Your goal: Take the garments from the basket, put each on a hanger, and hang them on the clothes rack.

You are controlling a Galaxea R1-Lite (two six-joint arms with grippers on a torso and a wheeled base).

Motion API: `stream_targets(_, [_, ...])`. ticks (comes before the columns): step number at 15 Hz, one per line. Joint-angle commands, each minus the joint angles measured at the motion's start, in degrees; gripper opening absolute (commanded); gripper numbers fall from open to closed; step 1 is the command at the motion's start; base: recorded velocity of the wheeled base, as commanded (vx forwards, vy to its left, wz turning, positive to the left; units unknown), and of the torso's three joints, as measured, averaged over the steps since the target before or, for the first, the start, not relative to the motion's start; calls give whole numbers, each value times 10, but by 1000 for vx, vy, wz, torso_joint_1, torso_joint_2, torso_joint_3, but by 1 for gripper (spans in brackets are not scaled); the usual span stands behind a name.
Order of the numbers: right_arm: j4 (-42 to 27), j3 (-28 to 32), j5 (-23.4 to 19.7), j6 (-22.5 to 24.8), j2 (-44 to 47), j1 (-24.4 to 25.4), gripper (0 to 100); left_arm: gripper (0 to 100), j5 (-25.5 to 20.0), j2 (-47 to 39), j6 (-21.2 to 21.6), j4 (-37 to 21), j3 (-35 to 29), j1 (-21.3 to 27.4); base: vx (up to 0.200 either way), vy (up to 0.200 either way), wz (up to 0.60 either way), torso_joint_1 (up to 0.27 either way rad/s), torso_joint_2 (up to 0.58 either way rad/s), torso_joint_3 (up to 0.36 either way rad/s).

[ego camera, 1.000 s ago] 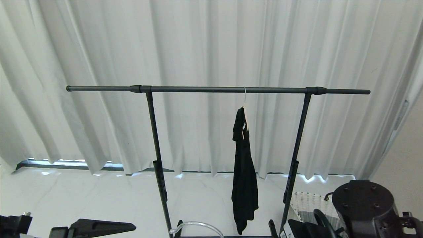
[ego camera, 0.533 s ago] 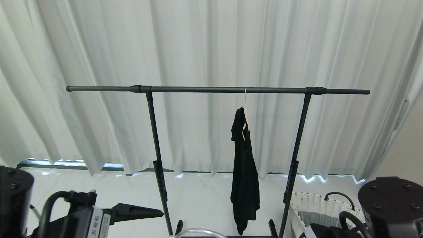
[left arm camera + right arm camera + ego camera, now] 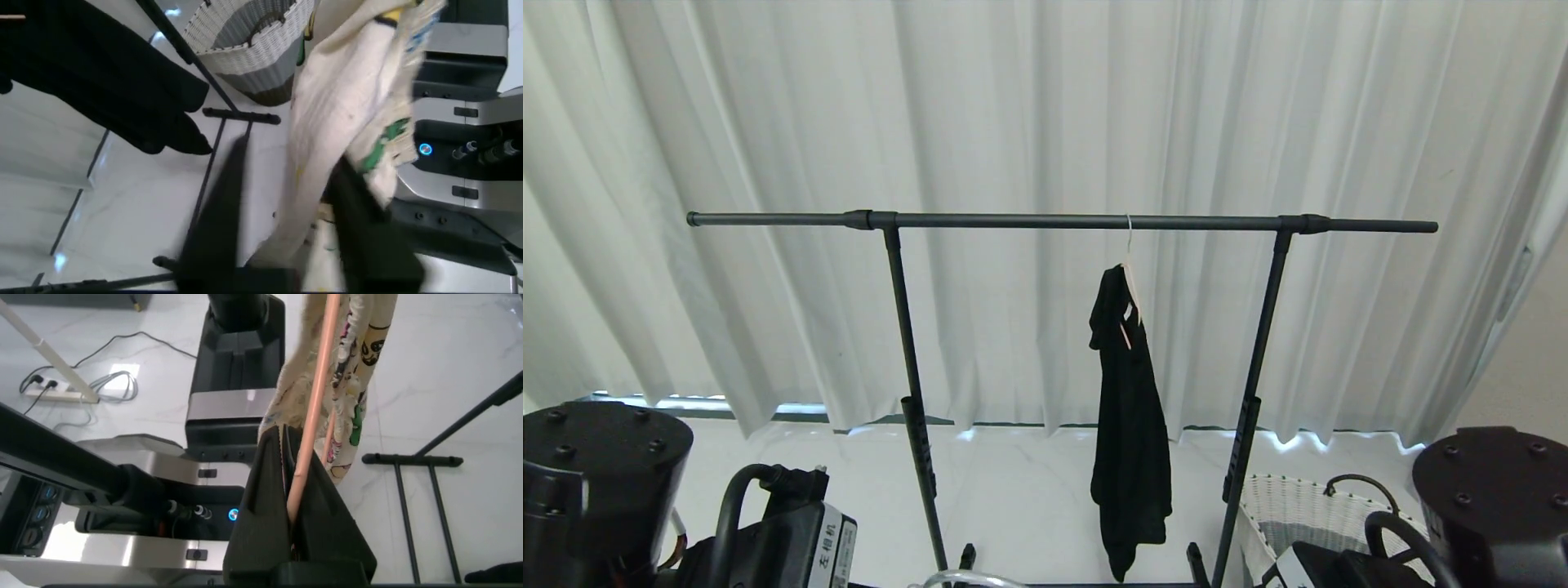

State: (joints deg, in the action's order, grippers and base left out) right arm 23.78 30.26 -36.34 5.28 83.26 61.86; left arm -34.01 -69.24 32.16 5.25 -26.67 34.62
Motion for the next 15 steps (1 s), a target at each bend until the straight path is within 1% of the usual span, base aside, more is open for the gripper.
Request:
stream_targets(1, [0,0,0,0,1,-1,0,0,0,-3,-1,0,2,0,0,0,0,0,0,0])
stream_targets(4, [-1,-1,6,-1,-1,-1,0,0,3,-5,-4,0,4,-3,0,0,0,0,0,0])
stream_targets(5, [-1,-2,10,-2,-5,-3,100,0,5,-9,-4,0,6,-9,0,0,0,0,0,0])
stream_targets(9, [-1,-16,58,-1,-9,-38,100,0,11,-8,-1,0,15,-60,0,0,0,0,0,0])
stream_targets(10, [-1,-19,64,-1,-10,-50,100,0,22,-7,-1,0,21,-75,0,0,0,0,0,0])
stream_targets(11, [-1,-27,75,-4,-10,-64,100,0,47,-6,1,1,30,-95,0,0,0,0,0,0])
stream_targets(12, [-1,-27,78,-4,-10,-66,100,0,51,-6,2,1,32,-97,0,0,0,0,0,0])
stream_targets(13, [-1,-42,101,-14,-10,-96,100,0,80,-4,12,2,43,-113,0,0,0,0,0,0])
stream_targets(15, [0,-50,111,-26,-11,-105,100,0,81,-6,11,2,35,-132,0,0,0,0,0,0])
